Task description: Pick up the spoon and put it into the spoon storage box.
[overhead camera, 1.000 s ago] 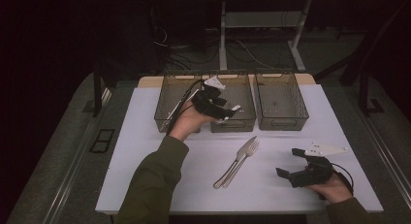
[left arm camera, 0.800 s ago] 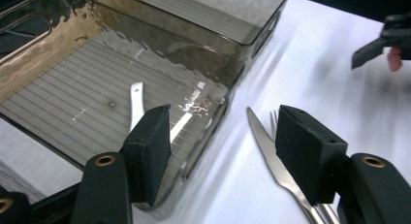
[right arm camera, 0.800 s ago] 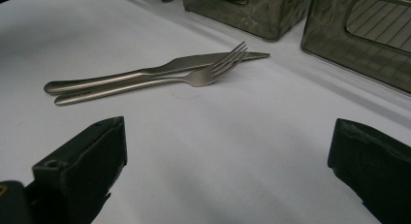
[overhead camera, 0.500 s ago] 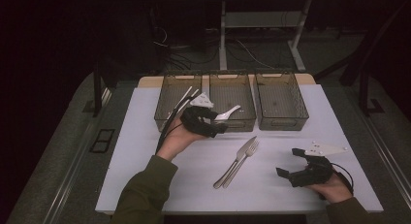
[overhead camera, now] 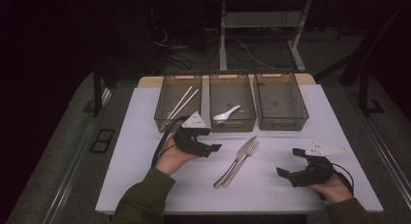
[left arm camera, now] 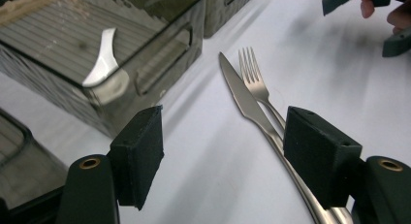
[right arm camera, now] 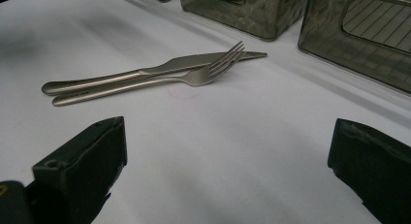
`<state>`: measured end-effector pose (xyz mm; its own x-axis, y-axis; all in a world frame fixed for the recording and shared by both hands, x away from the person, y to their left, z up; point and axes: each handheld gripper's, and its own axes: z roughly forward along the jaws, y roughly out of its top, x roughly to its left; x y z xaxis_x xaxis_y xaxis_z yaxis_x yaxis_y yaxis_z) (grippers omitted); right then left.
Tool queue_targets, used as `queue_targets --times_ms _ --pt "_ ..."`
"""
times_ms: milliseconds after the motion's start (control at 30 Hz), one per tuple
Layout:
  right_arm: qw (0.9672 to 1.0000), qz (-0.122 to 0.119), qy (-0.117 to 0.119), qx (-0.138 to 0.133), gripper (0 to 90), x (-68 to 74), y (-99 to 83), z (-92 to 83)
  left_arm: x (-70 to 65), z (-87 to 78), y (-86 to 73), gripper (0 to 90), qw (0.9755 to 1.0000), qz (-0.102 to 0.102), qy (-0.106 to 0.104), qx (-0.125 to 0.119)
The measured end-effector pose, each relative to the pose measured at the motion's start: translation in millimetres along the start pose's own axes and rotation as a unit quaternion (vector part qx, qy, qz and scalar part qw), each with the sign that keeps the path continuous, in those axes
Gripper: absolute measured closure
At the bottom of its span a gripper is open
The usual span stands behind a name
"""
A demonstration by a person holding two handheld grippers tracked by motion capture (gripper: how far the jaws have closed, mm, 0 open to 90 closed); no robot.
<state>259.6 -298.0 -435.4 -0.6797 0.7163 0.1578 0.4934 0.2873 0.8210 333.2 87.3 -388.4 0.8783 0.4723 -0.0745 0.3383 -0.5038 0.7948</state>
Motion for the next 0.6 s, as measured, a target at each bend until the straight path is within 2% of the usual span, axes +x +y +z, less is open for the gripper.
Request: queue_targets --times_ms 233,467,533,600 --pt "1.0000 0.000 -0.001 -0.002 0.5 -0.1 -0.1 -0.7 -7.3 -6.5 -17.5 29.2 1.0000 -0.005 0.005 -0.007" --pt "1.0000 0.000 -0.001 -0.002 0.5 0.7 -0.2 -1.6 -12.6 -9.9 -30.1 31.2 0.9999 -0.009 -0.003 -0.010" --pt "1.0000 0.000 -0.001 -0.002 0.5 0.6 -0.1 -1.6 -15.1 -10.5 -31.9 37.2 0.9999 -0.008 -0.010 -0.011" --pt "1.0000 0.000 -0.001 -0.002 0.5 0.7 0.1 -1.5 -17.5 -10.9 -31.8 47.9 0.9997 -0.007 -0.017 -0.014"
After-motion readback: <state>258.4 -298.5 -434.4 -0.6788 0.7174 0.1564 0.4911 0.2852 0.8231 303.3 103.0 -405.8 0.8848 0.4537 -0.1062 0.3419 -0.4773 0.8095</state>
